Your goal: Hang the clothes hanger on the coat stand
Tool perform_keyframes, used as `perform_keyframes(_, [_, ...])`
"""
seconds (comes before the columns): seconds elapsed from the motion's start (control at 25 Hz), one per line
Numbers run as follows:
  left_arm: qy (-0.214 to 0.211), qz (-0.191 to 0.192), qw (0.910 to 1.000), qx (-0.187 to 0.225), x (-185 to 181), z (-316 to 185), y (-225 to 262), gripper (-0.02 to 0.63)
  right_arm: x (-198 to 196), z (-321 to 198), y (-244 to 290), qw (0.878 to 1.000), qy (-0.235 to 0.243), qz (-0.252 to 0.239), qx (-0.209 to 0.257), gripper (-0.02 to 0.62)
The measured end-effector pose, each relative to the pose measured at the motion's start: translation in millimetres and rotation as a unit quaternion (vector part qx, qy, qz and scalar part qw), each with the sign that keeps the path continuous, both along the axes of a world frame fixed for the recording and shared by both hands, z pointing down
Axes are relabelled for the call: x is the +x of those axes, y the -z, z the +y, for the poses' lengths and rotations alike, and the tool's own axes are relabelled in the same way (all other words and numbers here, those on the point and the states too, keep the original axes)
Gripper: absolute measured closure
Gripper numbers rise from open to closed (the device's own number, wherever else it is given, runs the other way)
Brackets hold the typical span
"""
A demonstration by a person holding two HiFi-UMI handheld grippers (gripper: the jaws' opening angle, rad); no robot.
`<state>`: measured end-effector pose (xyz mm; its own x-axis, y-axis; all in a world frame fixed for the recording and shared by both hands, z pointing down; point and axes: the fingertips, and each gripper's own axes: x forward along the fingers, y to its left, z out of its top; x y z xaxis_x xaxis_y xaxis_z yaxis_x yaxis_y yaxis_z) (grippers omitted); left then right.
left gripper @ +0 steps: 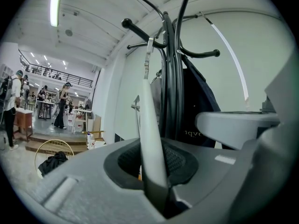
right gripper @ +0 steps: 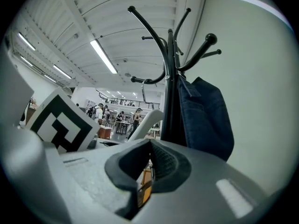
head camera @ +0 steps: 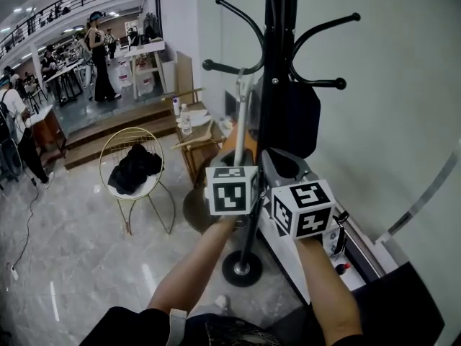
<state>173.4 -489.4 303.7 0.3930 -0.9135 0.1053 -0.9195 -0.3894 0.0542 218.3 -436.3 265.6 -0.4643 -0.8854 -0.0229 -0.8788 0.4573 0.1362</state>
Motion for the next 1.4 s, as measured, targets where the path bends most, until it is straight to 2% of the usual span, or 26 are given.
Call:
perform_keyframes(0.48, [-0.011,-0.002,0.9999,0.001,-4,6,1,0.536,-2,6,3,1.000,0.002,-0.001,0.001,0.601])
perform_keyframes(0.96, [-0.022,0.005,0.9997,0.007,-8,27,5,0.465,-8,24,1,1.000,0.003,-0.002,-0.002,0.601])
perform_keyframes(1.2, [-0.029,0.004,0.9984,0.048,-9,47,21,0.451,-14,37,0,1.000,0.003,-0.004,-0.005,0.601])
perform_keyframes(1.4, [-0.049,0.001,0.9975,0.051,-4,61,25,0.448,-15,48,-1,1.000,-0.003,-0.008,-0.008,0.601])
